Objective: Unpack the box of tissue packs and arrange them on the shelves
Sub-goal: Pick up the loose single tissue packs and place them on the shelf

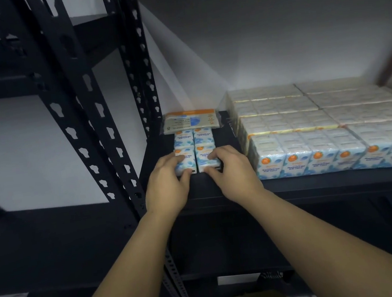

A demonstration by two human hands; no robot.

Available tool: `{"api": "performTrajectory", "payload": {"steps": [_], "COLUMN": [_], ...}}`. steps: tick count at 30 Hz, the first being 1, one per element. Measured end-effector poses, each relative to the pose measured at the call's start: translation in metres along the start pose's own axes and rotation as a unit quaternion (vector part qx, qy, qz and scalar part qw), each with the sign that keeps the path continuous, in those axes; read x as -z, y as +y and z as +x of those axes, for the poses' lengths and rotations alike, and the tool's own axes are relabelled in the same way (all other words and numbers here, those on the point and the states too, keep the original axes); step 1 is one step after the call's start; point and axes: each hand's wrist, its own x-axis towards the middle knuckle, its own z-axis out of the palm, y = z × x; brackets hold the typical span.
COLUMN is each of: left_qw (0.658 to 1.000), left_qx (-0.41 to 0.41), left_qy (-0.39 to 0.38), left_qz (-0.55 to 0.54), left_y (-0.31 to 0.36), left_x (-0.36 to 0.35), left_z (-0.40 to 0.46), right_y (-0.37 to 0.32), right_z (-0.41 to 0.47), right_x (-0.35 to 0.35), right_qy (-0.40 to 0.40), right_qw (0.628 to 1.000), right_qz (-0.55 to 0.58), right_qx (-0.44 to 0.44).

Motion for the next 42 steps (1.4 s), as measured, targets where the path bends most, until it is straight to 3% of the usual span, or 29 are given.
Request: {"api": "performTrajectory", "payload": {"steps": [35, 42], "left_qw": [1.0, 0.999], "left_qx": [0.026, 0.031], "left_qy": [-0.008, -0.027], "left_qz": [-0.015, -0.013], "left_y": [0.003, 0.015], "left_x": [-0.001, 0.008], "left_z": [0.003, -0.01], "right_y": [-0.007, -0.019], "right_z": [-0.004, -0.014], "right_x": [-0.001, 0.013], "right_qy": [0.009, 0.011], "right_qw": [0.999, 1.0], "right_qz": [-0.025, -0.005], "right_qx": [-0.024, 0.021]}}
